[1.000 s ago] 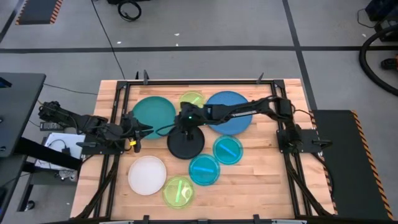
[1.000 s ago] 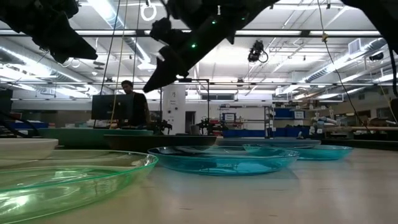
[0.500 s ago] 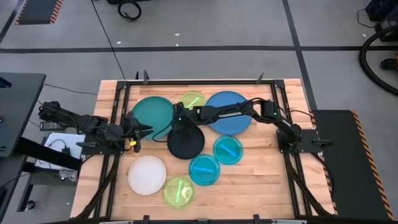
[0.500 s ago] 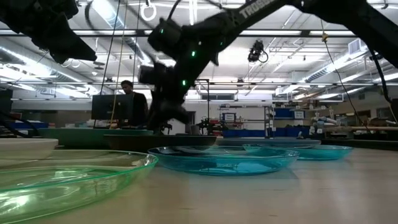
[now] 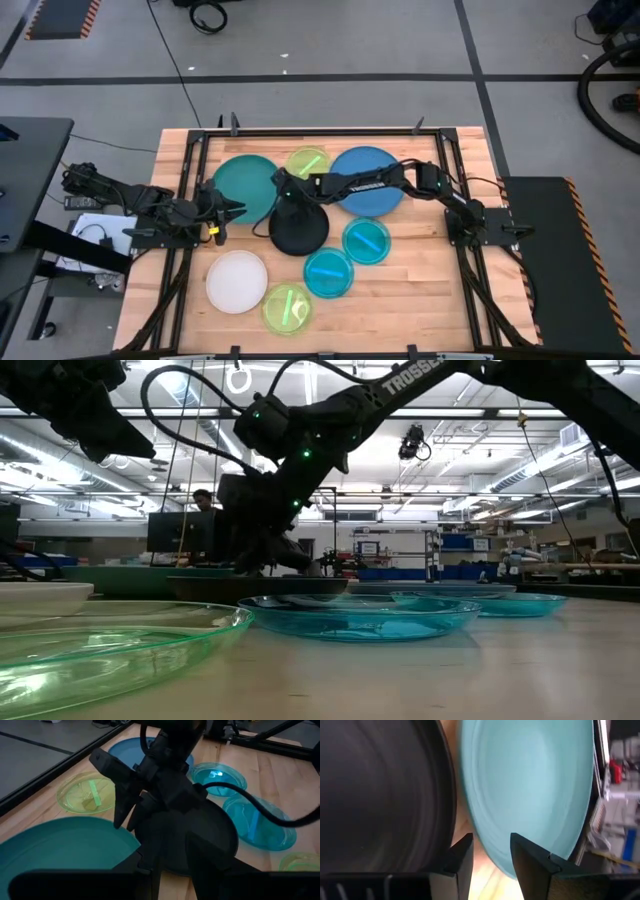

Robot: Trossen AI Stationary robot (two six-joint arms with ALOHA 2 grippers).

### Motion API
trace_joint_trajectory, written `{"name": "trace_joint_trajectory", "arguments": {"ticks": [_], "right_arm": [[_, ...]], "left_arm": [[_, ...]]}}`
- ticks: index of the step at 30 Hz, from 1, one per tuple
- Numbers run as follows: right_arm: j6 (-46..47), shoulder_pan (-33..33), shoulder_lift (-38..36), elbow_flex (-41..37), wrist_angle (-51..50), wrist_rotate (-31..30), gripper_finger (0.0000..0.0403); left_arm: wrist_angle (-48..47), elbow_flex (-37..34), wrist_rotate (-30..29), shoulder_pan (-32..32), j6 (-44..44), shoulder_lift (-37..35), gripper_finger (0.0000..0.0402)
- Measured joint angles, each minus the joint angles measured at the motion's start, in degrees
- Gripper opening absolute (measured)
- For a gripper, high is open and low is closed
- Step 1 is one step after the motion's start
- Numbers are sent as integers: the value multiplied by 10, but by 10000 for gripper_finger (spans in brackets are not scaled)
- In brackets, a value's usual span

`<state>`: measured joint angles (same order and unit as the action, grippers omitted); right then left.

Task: Stack plastic plates
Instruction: Stack the green plate on top of the blue plate

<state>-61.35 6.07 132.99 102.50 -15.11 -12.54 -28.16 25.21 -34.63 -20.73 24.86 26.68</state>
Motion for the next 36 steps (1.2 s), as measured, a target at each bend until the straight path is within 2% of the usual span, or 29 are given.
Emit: {"name": "trace_joint_trajectory", "arguments": {"ticks": [13, 18, 36], "right_arm": [[-8, 15, 0, 0, 8, 48, 132], [-4, 23, 0, 0, 6, 92, 132], [8, 46, 1, -10, 3, 148, 132]], "left_arm": [[1, 0, 0, 0, 0, 0, 91], [1, 0, 0, 0, -1, 0, 91], [6, 0, 0, 0, -1, 0, 91]]}}
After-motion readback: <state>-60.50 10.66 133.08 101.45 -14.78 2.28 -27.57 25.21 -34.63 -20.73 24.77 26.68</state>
